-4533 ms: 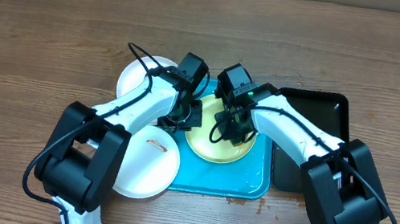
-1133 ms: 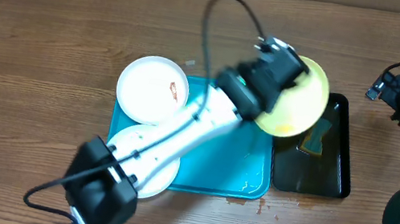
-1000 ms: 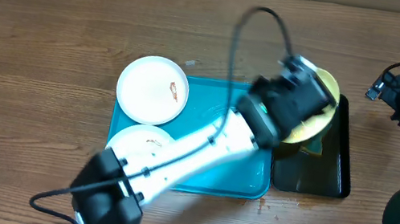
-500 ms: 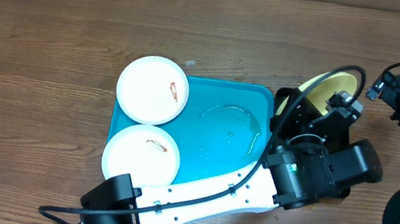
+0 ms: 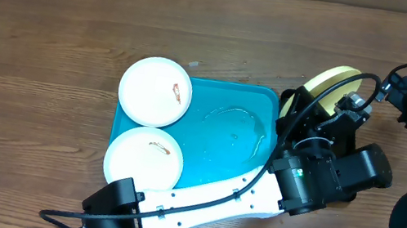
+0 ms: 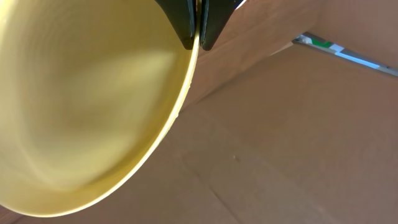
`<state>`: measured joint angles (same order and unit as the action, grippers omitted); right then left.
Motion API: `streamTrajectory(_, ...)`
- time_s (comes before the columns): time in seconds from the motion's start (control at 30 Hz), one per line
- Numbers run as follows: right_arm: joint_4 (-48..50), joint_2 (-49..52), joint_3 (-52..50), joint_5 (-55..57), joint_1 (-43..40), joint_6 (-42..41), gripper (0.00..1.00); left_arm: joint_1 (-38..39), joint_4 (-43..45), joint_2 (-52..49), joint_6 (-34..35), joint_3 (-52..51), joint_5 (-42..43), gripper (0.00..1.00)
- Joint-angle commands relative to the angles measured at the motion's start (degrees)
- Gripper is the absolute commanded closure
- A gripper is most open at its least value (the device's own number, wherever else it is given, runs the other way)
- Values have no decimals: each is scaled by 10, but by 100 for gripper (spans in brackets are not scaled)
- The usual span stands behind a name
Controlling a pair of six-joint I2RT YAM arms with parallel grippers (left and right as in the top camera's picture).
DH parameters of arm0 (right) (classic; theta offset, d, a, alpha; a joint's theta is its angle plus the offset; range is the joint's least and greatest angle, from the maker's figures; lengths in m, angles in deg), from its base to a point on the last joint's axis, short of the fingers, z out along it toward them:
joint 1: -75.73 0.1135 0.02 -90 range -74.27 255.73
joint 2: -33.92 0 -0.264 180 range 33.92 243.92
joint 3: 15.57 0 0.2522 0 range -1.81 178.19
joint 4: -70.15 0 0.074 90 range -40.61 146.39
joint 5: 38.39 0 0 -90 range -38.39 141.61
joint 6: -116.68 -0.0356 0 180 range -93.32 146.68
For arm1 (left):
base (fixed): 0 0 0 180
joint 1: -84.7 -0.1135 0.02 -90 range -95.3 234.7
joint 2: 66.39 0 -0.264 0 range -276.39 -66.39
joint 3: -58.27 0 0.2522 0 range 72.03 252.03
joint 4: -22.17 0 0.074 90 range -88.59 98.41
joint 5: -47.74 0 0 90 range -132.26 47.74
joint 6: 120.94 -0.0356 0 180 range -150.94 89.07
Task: Clean dirty plates on tray and stack at the side
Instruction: 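Lift the yellow plate with the left gripper and carry it left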
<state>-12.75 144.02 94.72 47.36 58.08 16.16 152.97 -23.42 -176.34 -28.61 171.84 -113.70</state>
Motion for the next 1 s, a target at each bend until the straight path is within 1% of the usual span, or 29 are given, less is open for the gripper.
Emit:
streamTrajectory(0.0,1,-8,2,2,-2,-4,0,-3,5,5,-6,12,-23,96)
streamTrajectory(0.03,1,-8,2,2,-2,-4,0,-6,7,5,-4,12,-23,96)
streamTrajectory(0.1,1,-8,2,2,-2,-4,0,-13,8,5,42,12,-9,96)
streamTrajectory(0.13,1,-8,2,2,-2,-4,0,-14,2,5,58,12,21,96)
streamTrajectory(0.17,1,-8,2,1,-2,-4,0,-14,-4,5,58,12,50,96)
streamTrajectory(0.2,1,-8,2,1,-2,-4,0,-14,-8,5,58,12,53,96)
streamTrajectory(0.27,1,-8,2,2,-2,-4,0,-21,-11,5,60,12,21,96)
streamTrajectory(0.3,1,-8,2,2,-2,-4,0,-30,-12,6,72,12,23,96)
streamTrajectory(0.33,1,-8,2,1,-2,-4,0,-38,-16,6,90,12,47,96)
streamTrajectory(0.47,1,-8,2,2,-2,-4,0,-85,-51,6,102,12,259,96)
streamTrajectory(0.6,1,-8,2,2,-2,-4,0,-169,-87,8,163,12,458,96)
streamTrajectory(0.73,1,-8,2,2,-2,-4,0,-304,-104,15,180,14,718,96)
streamTrajectory(0.77,1,-8,2,2,-2,-4,0,-331,-108,15,181,14,756,96)
streamTrajectory(0.8,1,-8,2,2,-2,-4,0,-403,-120,15,185,14,838,96)
streamTrajectory(0.87,1,-8,2,2,-2,-4,0,-491,-141,15,188,14,893,96)
streamTrajectory(0.97,1,-8,2,2,-2,-4,0,-612,-177,15,187,13,930,96)
